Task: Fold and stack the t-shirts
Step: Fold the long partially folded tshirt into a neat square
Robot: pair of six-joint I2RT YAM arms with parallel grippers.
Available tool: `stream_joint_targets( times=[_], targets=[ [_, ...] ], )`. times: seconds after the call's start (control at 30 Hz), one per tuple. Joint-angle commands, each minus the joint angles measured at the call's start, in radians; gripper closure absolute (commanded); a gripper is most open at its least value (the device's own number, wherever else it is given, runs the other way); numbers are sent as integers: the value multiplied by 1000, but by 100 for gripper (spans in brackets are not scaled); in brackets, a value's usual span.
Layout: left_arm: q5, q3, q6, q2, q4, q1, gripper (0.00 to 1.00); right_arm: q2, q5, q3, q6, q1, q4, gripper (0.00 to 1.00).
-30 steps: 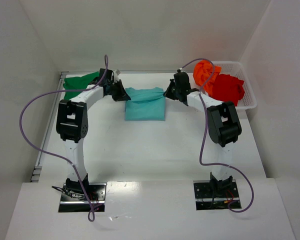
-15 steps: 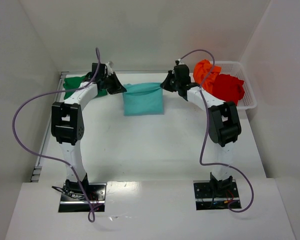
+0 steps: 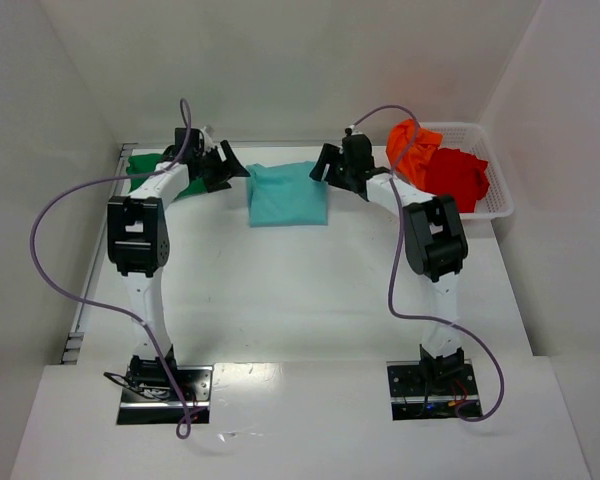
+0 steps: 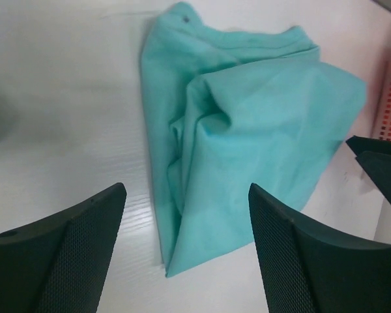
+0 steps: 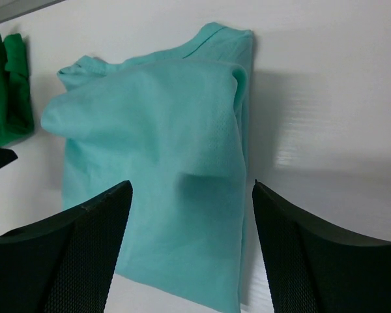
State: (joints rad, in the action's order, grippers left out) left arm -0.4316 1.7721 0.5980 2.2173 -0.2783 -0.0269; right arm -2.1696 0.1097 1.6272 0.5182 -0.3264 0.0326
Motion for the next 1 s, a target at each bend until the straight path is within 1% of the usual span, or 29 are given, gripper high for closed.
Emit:
stream_joint_targets(
  times=[0.0,0.17,0.23,0.3,0.33,0.37,0.4,0.43,0.5,0.53,0.6,0.7,0.83,0.97],
  targets=[
    [-65,4,-35,-102,60,-1,16,91,-11,30,-21,6,-56,20],
    [-85,-51,-58,-127,94,-38,16,114,-58,-24,-30,6,-68,20],
    [-113,-63,-58,-102,119,-47,18,99,-68,-33,-40,6,-68,26],
    [-122,-37,-58,-64,128,-47,27,85,-68,-33,-40,6,-68,33],
    [-122,-22,-58,-48,128,-47,34,76,-68,-33,-40,6,-68,49],
    [-133,-7,-58,-18,128,-47,41,59,-68,-33,-40,6,-68,57],
    [-145,12,-58,-2,119,-47,52,50,-68,-23,-40,6,-68,62],
    [-145,41,-58,10,110,-57,57,30,-68,-23,-40,6,-68,68],
    [-145,50,-58,45,110,-57,64,8,-68,8,-40,6,-59,70],
    [-145,65,-58,56,110,-67,70,-2,-68,17,-40,6,-50,70],
    [-163,90,-58,90,110,-67,73,-36,-77,57,-49,6,-36,71],
    [-164,140,-58,143,90,-67,73,-78,-77,103,-58,6,-11,71],
    [-138,239,-58,214,44,-76,63,-131,-77,169,-67,6,15,71],
    [-32,276,-38,243,14,-76,63,-164,-77,224,-67,6,24,71]
  ],
)
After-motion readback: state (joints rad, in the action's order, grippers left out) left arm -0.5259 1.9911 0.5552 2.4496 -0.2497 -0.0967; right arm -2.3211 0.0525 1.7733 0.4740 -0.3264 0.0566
